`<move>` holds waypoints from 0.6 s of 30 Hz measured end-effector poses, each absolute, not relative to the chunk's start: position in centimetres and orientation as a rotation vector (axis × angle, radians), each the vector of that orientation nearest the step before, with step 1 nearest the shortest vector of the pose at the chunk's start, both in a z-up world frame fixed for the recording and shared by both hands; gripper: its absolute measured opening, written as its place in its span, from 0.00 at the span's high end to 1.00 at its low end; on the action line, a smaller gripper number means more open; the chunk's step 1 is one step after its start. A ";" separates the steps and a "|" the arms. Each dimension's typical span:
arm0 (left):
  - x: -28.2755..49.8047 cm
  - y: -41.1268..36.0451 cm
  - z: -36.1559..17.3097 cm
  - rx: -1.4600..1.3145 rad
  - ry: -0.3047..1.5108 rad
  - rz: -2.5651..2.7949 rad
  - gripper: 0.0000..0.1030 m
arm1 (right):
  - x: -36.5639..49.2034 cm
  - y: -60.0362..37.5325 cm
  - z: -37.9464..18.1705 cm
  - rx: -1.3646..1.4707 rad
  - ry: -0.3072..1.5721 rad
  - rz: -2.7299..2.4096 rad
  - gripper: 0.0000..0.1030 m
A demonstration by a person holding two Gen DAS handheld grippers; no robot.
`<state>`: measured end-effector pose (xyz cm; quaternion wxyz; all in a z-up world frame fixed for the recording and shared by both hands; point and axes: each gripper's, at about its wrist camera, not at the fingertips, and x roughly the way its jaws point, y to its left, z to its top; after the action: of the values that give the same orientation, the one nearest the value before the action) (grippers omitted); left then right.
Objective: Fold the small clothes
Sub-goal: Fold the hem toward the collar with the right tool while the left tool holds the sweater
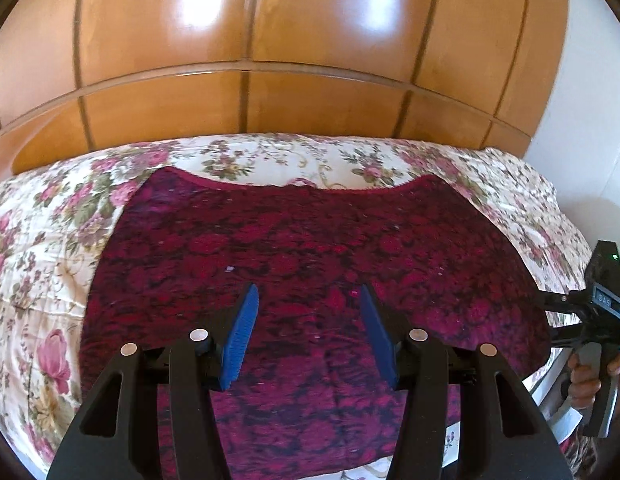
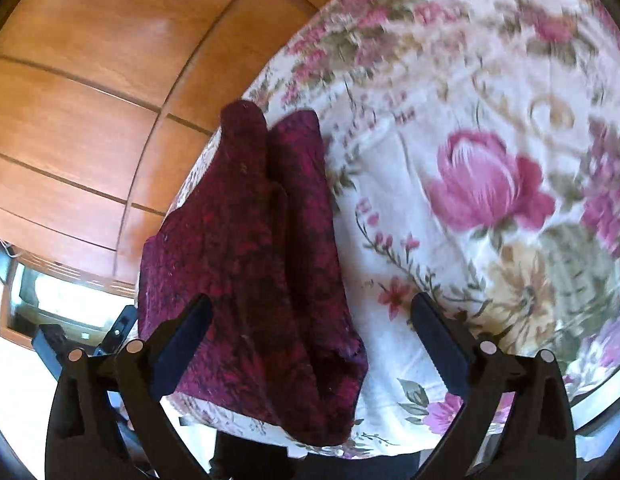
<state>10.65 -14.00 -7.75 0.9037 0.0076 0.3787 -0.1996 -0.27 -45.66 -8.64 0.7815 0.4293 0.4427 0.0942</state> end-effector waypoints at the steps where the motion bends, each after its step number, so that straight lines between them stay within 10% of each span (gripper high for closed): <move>1: 10.6 -14.3 -7.8 0.019 0.785 -0.419 0.50 | -0.3 -45.8 -8.8 0.938 0.949 0.212 0.02; 18: 12.3 -16.4 -11.3 0.030 0.893 -0.471 0.50 | 1.7 -42.2 -9.6 0.915 0.988 0.433 0.02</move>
<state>12.30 -16.38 -11.26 0.8750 0.0146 0.4280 -0.2258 1.70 -42.21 -9.57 0.7602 0.4203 0.4537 0.1989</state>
